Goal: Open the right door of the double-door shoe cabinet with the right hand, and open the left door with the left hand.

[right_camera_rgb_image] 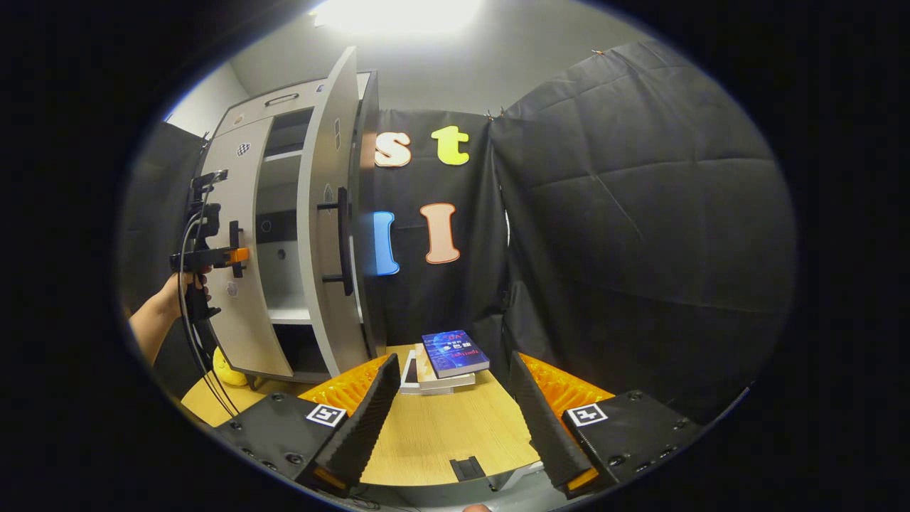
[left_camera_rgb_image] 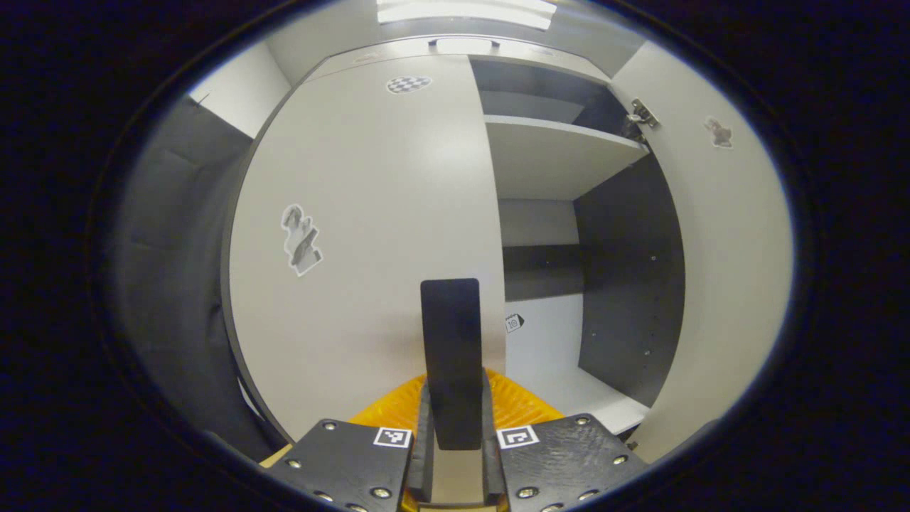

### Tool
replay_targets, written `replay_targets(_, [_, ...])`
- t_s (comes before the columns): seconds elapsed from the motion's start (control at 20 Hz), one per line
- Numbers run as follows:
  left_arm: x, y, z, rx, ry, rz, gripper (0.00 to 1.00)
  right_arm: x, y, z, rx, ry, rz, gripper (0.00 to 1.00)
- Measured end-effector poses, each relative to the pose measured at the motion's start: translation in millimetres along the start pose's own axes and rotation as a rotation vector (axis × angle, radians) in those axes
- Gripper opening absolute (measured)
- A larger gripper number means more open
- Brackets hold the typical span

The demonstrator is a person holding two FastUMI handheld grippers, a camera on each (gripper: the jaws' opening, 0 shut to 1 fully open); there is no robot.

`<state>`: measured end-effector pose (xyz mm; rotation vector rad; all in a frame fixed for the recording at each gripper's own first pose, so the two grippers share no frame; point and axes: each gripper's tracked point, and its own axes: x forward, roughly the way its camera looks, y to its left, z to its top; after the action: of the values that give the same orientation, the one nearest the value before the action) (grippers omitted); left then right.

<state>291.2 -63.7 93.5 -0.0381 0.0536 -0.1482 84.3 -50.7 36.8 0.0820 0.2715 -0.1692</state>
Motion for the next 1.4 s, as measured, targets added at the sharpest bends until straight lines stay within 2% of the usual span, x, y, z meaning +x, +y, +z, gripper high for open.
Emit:
replay_targets(0.15, [-1,2,-5,-0.052,0.028,0.002,0.27,2,1,0,-0.001,-0.001,0.022,0.95])
replay_targets(0.2, [-5,3,-5,-0.069,0.033,0.01,0.21,3,2,0,-0.003,0.002,0.032,0.95])
replay_targets(0.3, [-8,4,-5,-0.055,0.041,0.019,0.15,4,4,-1,-0.003,0.004,0.051,0.95])
replay_targets(0.4, [-15,6,-4,-0.067,0.044,0.021,0.17,6,7,-1,-0.005,0.005,0.078,0.95])
replay_targets(0.55, [-32,7,-1,-0.065,0.038,0.032,0.14,8,11,0,-0.008,0.007,0.119,0.95])
replay_targets(0.6, [-37,10,-1,-0.062,0.036,0.034,0.17,7,13,1,-0.009,0.008,0.134,0.95])
replay_targets(0.85, [-51,20,-2,-0.072,0.036,0.034,0.15,0,20,1,-0.029,0.003,0.178,0.95])
replay_targets(1.4, [-86,46,-1,-0.098,0.019,-0.048,0.15,-8,43,0,-0.053,-0.005,0.176,0.95])
